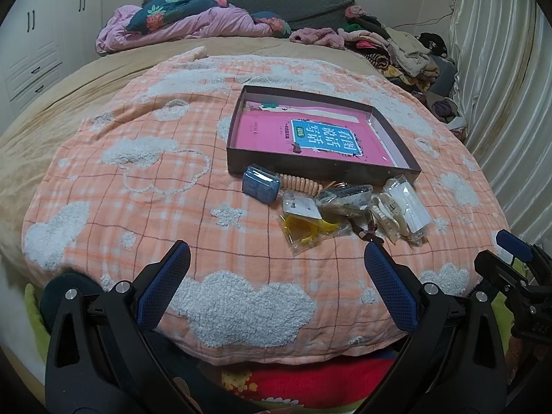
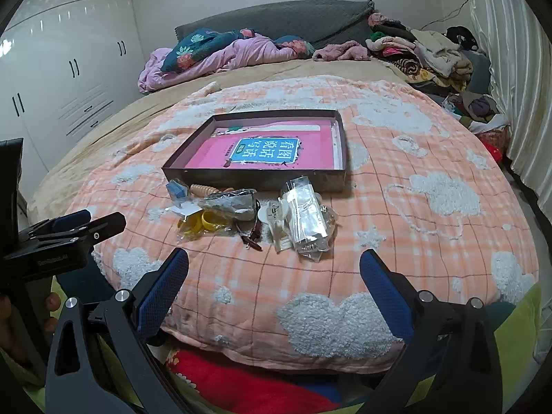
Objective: Organize jewelry
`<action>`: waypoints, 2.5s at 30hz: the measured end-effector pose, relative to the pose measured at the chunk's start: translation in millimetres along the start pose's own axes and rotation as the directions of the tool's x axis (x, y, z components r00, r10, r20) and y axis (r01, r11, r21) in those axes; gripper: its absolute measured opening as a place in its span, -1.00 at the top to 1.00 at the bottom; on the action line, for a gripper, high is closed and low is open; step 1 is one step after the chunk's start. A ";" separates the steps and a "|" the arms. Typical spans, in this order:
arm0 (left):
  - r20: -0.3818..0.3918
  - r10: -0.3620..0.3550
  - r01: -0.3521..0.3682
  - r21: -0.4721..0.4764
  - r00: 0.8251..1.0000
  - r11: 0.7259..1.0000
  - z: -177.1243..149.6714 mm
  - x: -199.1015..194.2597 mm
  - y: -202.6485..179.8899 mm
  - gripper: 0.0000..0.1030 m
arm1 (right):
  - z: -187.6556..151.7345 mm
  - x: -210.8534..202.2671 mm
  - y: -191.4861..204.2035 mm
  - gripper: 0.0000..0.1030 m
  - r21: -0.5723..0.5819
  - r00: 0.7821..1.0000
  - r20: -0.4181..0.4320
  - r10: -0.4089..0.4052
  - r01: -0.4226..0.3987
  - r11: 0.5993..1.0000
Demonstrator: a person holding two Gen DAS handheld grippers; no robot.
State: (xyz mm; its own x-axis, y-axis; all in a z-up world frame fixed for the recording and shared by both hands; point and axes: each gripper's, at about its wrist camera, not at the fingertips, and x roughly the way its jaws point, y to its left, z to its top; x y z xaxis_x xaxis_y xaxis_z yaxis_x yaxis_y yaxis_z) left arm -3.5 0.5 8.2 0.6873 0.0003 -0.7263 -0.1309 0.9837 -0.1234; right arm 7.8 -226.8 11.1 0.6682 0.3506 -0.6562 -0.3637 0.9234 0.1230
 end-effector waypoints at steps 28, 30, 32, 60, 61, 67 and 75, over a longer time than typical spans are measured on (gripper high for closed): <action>0.013 0.000 0.000 0.005 1.000 1.000 -0.6 -5.0 0.3 -0.84 | -1.0 -3.1 7.9 -0.92 -0.021 1.000 0.021 0.016 -0.015 1.000; 0.016 -0.002 0.002 0.004 1.000 1.000 -0.4 -6.0 1.1 -0.84 | -1.1 -3.1 8.6 -0.92 -0.023 1.000 0.022 0.018 -0.017 1.000; 0.017 0.000 0.000 0.003 1.000 1.000 -0.6 -6.5 1.9 -0.84 | -0.8 -3.3 8.2 -0.92 -0.021 1.000 0.022 0.019 -0.019 1.000; -0.024 0.066 -0.068 -0.098 0.998 0.993 6.2 8.0 44.6 -0.84 | 25.5 26.1 17.5 -0.92 -0.090 0.999 0.002 0.032 -0.031 0.995; -0.024 0.070 -0.072 -0.097 0.997 0.993 7.1 8.8 46.7 -0.84 | 27.6 27.5 18.5 -0.92 -0.096 0.999 0.005 0.032 -0.032 0.995; -0.044 0.053 -0.055 -0.058 0.998 0.997 16.9 21.4 41.4 -0.84 | 38.7 42.2 20.3 -0.92 -0.123 1.000 -0.001 0.031 -0.031 0.992; -0.085 -0.048 0.049 0.017 0.995 0.999 25.7 48.9 16.5 -0.84 | 44.7 66.6 5.5 -0.92 -0.118 1.000 -0.027 -0.004 0.001 0.993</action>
State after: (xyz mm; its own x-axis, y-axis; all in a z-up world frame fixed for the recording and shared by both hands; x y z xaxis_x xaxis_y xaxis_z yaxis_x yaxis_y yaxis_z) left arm 46.3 21.4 -12.0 0.6299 -0.0617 -0.7742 -0.0846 0.9855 -0.1474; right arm 79.3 -191.3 1.3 0.6518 0.3427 -0.6766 -0.4375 0.8986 0.0337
